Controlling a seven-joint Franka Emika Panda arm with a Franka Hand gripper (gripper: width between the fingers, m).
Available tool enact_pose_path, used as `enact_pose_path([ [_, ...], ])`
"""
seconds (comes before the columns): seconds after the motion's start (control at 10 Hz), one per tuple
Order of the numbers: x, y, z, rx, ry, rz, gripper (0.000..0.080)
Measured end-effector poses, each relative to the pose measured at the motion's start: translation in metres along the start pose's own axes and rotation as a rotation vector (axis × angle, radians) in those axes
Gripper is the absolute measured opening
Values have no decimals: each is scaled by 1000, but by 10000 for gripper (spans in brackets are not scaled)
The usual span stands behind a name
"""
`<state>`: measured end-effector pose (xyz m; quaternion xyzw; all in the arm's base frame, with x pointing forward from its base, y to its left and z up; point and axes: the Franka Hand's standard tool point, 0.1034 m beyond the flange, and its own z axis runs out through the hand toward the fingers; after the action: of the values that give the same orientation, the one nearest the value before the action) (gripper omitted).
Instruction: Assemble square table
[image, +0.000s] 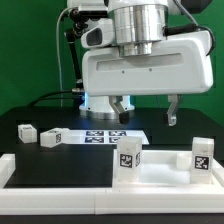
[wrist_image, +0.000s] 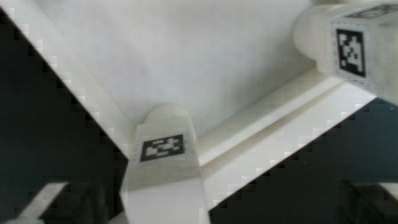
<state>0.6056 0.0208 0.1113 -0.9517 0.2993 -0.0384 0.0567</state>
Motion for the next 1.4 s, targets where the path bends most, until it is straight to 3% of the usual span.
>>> enact_pose_path([
  [0.4, -1, 0, 1, -2, -2, 0, 649],
  [0.5, -12, 4, 4, 5, -16, 108, 649],
  [0.7, -39, 10, 12, 31, -62, 353, 649],
  [0.8, -37, 7, 13, 62, -54, 418, 649],
  [1.3, -38, 6, 14, 65, -47, 421, 649],
  [1.4, -45, 13, 18, 64, -50, 494, 649],
])
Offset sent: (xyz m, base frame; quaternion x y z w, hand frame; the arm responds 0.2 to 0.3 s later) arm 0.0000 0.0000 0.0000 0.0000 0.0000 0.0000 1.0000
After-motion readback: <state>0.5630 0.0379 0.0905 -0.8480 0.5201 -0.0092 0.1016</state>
